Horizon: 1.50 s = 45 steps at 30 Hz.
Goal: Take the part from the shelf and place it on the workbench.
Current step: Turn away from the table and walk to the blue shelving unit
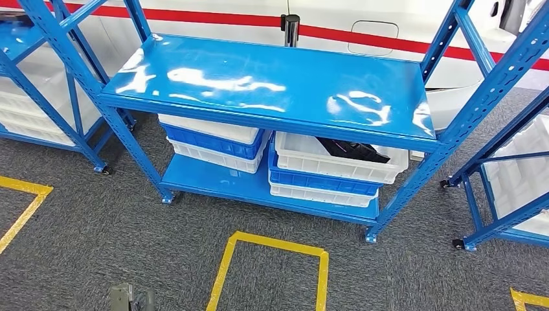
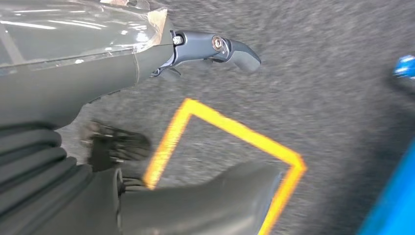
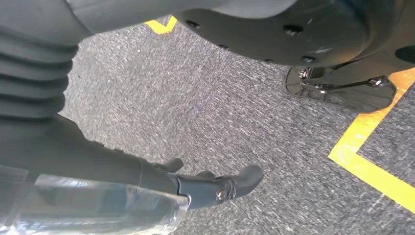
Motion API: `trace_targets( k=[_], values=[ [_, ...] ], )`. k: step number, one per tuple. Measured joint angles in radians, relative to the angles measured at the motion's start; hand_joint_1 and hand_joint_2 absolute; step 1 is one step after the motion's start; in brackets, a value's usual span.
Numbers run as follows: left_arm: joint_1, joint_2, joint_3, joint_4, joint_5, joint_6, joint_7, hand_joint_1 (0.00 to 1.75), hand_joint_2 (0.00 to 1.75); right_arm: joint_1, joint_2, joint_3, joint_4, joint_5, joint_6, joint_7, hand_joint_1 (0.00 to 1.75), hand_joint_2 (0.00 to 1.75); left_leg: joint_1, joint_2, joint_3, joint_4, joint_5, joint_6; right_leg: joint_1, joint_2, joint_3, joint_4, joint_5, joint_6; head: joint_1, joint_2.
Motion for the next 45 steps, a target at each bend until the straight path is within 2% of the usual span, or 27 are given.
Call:
trace_targets(
  k=[2, 4, 45],
  values=[
    [0.018, 0.001, 0.028, -0.010, -0.053, -0.007, 0.024, 0.00, 0.00, 0.004, -0.002, -0.015, -0.005, 0.005, 0.008, 0.003, 0.00, 0.87, 0.001, 0.000, 0.000, 0.000, 0.000, 0.000, 0.000, 0.000, 0.000, 0.000, 0.000, 0.000, 0.000, 0.000],
    [0.036, 0.003, 0.059, -0.022, -0.109, -0.014, 0.048, 0.00, 0.00, 0.007, -0.004, -0.032, -0.012, 0.010, 0.015, 0.007, 0.00, 0.00, 0.002, 0.000, -0.001, 0.000, 0.000, -0.001, 0.001, 0.000, 0.000, 0.000, 0.000, 0.000, 0.000, 0.000],
    [0.384, 0.058, 0.858, -0.309, -1.252, -0.159, 0.558, 0.00, 0.00, 0.124, -0.019, -0.406, -0.180, 0.113, 0.157, 0.101, 0.00, 0.00, 0.006, 0.000, -0.001, -0.001, -0.002, -0.003, 0.004, 0.000, 0.000, 0.000, -0.002, 0.001, 0.000, 0.000]
  ],
)
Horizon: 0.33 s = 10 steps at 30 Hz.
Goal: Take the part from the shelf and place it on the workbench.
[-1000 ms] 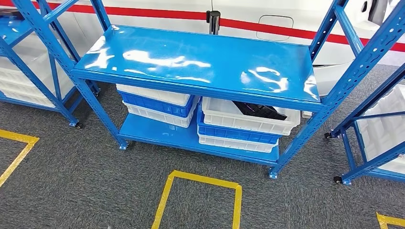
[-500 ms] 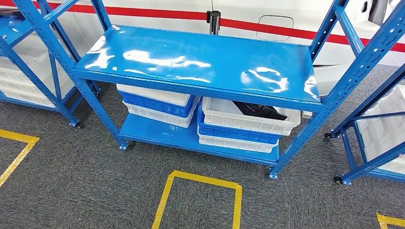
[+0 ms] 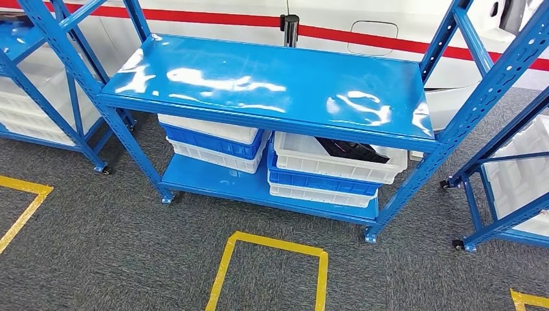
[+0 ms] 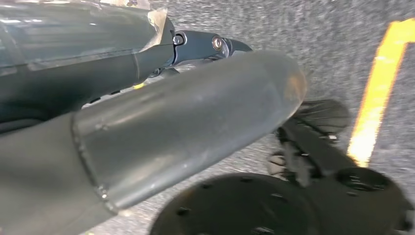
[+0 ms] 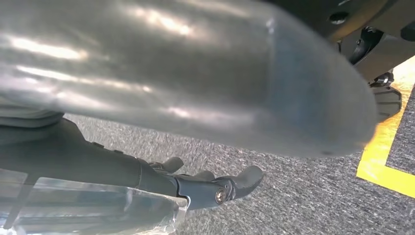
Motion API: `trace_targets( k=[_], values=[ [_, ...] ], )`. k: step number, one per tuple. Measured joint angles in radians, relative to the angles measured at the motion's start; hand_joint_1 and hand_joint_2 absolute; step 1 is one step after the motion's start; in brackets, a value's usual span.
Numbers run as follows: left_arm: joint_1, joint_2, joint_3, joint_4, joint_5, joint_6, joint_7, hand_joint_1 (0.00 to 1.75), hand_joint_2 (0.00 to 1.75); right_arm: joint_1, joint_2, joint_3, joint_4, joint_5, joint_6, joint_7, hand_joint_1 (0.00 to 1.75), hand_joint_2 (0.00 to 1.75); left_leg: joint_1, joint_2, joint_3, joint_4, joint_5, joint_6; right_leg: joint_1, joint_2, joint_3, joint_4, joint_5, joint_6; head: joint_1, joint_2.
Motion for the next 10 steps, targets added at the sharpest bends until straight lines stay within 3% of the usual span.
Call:
trace_targets(
  k=[10],
  values=[
    [0.052, 0.009, 0.130, -0.045, -0.211, -0.028, 0.094, 0.00, 0.00, 0.017, -0.003, -0.061, -0.028, 0.019, 0.027, 0.018, 0.00, 0.00, 0.000, 0.000, 0.000, 0.000, -0.001, 0.001, 0.000, 0.000, 0.000, 0.000, 0.000, 0.000, 0.000, 0.000]
  ],
)
